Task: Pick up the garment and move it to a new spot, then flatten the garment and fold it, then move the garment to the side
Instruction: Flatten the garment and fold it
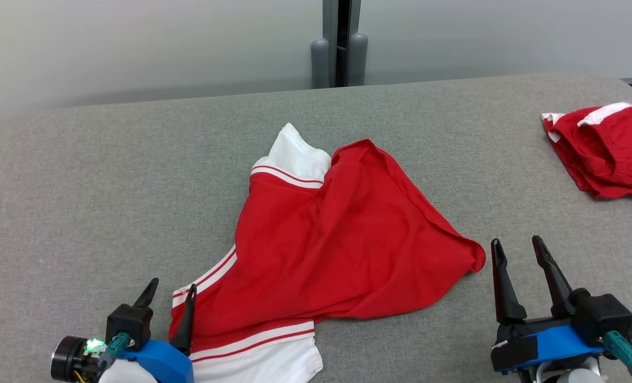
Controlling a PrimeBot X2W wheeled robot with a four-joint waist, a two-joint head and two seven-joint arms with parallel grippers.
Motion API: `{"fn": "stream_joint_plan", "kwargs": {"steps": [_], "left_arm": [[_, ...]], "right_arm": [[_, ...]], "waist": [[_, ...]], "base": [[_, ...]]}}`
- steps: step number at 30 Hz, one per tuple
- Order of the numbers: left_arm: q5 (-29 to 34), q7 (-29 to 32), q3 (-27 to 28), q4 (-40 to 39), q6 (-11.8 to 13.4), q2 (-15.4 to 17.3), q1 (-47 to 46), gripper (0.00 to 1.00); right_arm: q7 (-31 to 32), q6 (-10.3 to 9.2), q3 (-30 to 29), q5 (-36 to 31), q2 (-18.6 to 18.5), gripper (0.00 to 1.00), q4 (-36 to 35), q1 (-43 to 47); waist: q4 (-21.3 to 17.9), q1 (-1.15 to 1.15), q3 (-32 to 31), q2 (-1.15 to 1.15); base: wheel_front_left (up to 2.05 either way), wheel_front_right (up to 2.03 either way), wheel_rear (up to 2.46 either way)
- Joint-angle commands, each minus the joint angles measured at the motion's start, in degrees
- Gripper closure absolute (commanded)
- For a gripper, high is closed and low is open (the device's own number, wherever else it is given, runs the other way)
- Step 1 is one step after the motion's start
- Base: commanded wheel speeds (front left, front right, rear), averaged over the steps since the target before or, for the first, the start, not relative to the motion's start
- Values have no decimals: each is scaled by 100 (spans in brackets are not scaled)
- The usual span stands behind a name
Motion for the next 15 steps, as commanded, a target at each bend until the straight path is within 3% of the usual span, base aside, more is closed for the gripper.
{"fn": "stream_joint_plan", "kwargs": {"steps": [1,11,12,13,15], "left_arm": [[-54,56,-12,73,-21,49,-82,0],[-295,757,-214,723,-137,121,-275,0],[-340,786,-234,758,-150,108,-287,31],[-370,787,-277,782,-160,120,-306,100],[-424,741,-313,801,-153,147,-362,100]], "right_arm": [[-7,-3,-8,-4,21,0,19,-74],[-7,-3,-35,8,55,0,53,-171],[-7,-3,-34,4,60,0,47,-176],[-7,-3,-37,9,63,0,45,-188],[-7,-3,-49,19,66,0,40,-196]], "waist": [[-24,0,39,0],[-117,0,214,0],[-124,0,228,0],[-128,0,241,0],[-129,0,261,0]], "base": [[0,0,0],[0,0,0],[0,0,0],[0,0,0],[0,0,0]]}}
